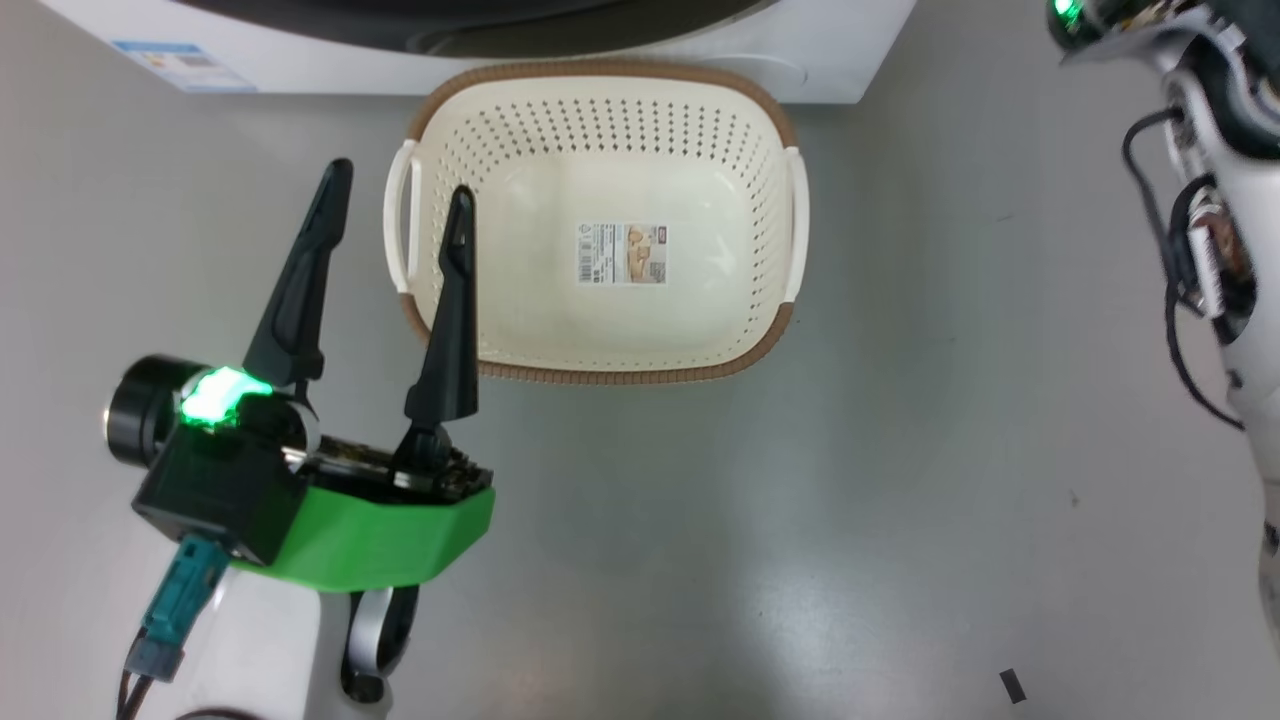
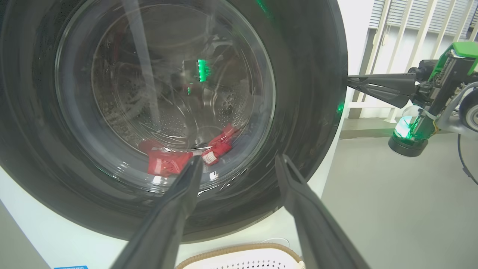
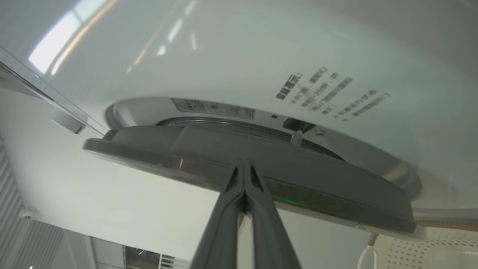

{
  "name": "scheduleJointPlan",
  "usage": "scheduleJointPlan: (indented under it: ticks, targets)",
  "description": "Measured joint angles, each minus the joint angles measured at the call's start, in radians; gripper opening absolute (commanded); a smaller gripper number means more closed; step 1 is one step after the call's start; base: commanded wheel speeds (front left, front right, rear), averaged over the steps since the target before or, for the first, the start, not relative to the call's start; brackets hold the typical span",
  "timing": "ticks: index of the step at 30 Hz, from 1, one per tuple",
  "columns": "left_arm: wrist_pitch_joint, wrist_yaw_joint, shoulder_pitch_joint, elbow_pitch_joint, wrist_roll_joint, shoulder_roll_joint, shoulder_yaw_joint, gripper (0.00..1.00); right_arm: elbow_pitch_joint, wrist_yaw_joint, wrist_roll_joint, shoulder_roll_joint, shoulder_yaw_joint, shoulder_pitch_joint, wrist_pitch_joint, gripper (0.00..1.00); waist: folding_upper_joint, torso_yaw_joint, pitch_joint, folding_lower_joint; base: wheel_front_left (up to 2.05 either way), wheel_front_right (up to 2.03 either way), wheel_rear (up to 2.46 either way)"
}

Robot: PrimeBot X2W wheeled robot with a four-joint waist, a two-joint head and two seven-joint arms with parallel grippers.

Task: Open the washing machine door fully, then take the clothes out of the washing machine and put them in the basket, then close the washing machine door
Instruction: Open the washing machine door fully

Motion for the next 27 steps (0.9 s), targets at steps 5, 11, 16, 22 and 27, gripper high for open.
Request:
scheduleJointPlan:
  ticks: [5,11,16,22,27]
  targets:
    - [0.000,0.005,-0.010,-0.002,0.000,0.000,-0.007,1.00,0.042,0.000,0.022,-0.009,-0.010,-0.071,0.050,0.00,0.0000,0.022,0.032,0.0000,0.00,0.00,0.00]
    - [0.000,0.005,-0.017,-0.002,0.003,0.000,-0.017,1.00,0.064,0.000,0.023,-0.022,-0.007,-0.121,0.104,0.00,0.0000,0.038,0.060,-0.0001,0.00,0.00,0.00]
    - [0.000,0.006,-0.020,-0.006,0.003,0.000,-0.024,1.00,0.069,0.000,0.022,-0.025,-0.011,-0.145,0.126,0.00,0.0000,0.044,0.074,-0.0001,0.00,0.00,0.00]
    - [0.000,0.006,-0.030,-0.007,0.003,0.000,-0.026,1.00,0.083,0.000,0.023,-0.022,-0.001,-0.165,0.189,0.00,0.0000,0.046,0.081,0.0000,0.00,0.00,0.00]
    - [0.000,0.006,-0.030,-0.007,0.006,-0.001,-0.025,1.00,0.089,0.000,0.023,-0.019,0.013,-0.171,0.237,0.00,0.0000,0.043,0.086,0.0000,0.00,0.00,0.00]
